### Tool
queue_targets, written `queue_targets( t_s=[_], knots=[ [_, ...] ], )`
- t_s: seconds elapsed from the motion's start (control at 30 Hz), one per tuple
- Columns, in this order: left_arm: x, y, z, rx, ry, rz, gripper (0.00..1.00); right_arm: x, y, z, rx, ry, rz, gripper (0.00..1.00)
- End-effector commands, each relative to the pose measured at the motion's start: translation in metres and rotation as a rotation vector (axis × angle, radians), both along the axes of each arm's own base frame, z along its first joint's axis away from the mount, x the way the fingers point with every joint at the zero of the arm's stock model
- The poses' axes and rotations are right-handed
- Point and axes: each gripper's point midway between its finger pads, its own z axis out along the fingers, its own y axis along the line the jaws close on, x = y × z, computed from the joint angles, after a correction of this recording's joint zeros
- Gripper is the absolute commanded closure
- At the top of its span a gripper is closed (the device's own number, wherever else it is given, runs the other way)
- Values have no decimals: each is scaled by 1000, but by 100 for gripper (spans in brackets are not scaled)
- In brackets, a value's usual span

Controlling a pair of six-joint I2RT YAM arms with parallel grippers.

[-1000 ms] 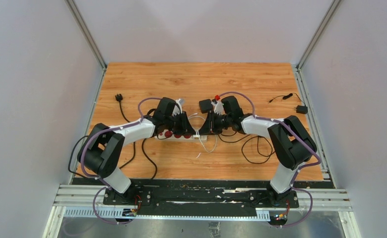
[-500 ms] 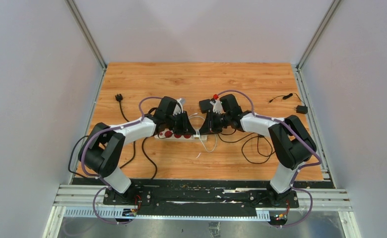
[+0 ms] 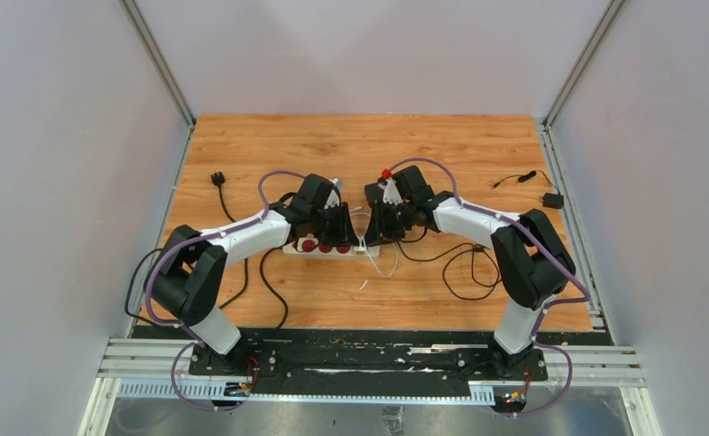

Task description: Insert the plug

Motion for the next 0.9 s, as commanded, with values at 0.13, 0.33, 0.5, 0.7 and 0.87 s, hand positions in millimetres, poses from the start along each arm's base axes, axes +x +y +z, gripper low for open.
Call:
queue_targets(
  t_s=[0.13,0.33,0.5,0.7,0.87],
  knots=[
    [20,26,21,164,-113,69,47,13,-6,12,-87,-88,-34,57],
    [33,50,60,241,-234,144,28,30,-19,43,-69,-169,-110,39],
    [32,88,87,348,-318,225,1,33,-62,46,-166,-219,-178,27],
    [22,156,136,500,-439,419,0,35,-153,50,-406,-293,-334,19],
    [1,216,185,573,-568,651,0,44,-235,71,-459,-334,-589,11]
  ],
)
